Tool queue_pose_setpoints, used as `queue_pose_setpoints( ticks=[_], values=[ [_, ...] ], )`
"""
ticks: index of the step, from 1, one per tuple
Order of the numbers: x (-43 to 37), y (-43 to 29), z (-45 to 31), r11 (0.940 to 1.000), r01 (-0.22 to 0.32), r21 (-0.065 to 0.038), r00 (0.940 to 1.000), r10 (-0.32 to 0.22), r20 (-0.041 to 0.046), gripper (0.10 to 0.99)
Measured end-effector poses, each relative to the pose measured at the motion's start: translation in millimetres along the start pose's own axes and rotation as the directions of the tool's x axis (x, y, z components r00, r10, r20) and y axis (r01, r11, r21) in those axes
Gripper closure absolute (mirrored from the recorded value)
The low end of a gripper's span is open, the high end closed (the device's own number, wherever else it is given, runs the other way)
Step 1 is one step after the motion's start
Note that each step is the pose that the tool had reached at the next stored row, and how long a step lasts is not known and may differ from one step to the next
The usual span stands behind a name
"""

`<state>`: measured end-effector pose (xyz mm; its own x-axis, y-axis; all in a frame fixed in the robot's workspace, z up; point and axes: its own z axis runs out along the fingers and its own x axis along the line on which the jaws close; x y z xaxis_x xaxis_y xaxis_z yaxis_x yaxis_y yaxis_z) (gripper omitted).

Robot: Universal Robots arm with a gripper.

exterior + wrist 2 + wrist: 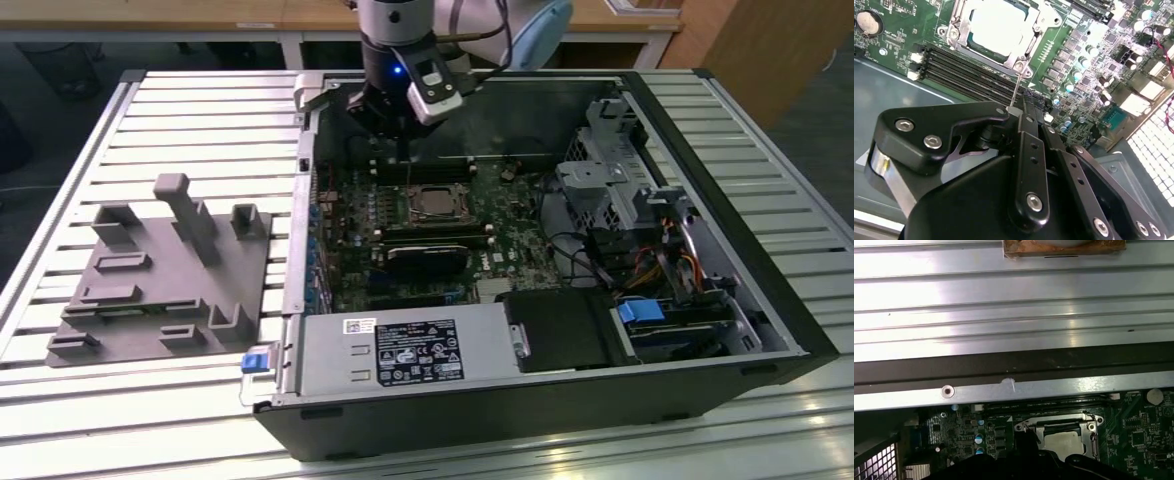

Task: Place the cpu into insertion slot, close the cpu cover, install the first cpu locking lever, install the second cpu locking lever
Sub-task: 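Install the first cpu locking lever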

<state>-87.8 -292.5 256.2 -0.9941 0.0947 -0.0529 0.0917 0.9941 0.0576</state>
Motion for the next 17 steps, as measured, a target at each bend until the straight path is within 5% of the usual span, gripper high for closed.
queue_pose_setpoints(
  ticks=[17],
  values=[
    [-4.8, 0.4, 0.9, 1.0, 0.0, 0.0, 1.0, 0.0, 0.0001, 0.98]
  ],
)
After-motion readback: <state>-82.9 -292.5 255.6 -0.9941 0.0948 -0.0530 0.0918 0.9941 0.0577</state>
